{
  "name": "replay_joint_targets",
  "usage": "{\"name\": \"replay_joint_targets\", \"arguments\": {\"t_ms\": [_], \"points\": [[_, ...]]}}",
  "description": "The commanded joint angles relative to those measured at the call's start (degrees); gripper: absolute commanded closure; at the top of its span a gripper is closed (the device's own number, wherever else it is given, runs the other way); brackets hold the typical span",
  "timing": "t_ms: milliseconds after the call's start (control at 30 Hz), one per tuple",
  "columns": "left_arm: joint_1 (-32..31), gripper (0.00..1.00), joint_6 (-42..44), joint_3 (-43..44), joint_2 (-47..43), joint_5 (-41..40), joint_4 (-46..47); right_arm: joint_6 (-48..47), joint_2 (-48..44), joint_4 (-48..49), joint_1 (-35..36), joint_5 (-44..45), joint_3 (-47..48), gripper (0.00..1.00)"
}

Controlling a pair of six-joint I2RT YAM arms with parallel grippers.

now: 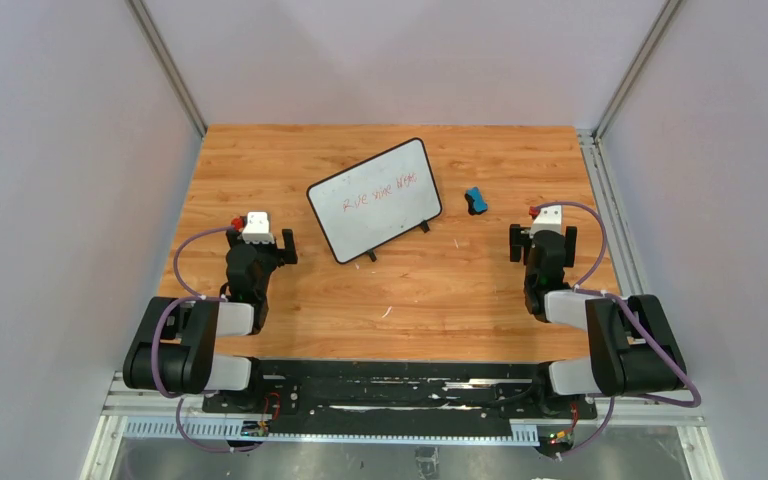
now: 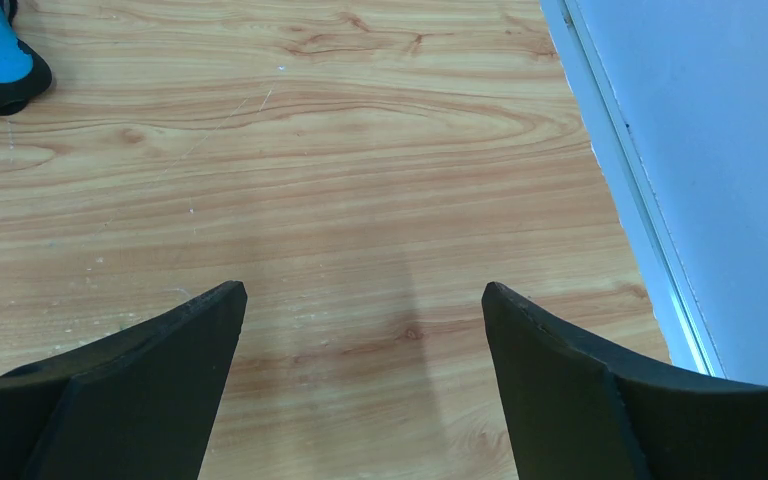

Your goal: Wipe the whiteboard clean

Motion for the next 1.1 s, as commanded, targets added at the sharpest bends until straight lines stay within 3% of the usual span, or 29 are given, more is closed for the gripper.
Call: {"name": "replay_joint_targets", "arguments": {"t_ms": [0, 1067], "points": [[-0.3, 0.02, 0.7, 0.9, 0.3, -0.8, 2.5, 0.5, -0.7, 1.7, -0.9, 0.1, -0.5, 0.09], [-0.3, 0.02, 2.1, 1.0, -0.1, 1.9, 2.3, 0.8, -0.7, 1.3, -1.2, -0.5, -0.4, 0.11]]}}
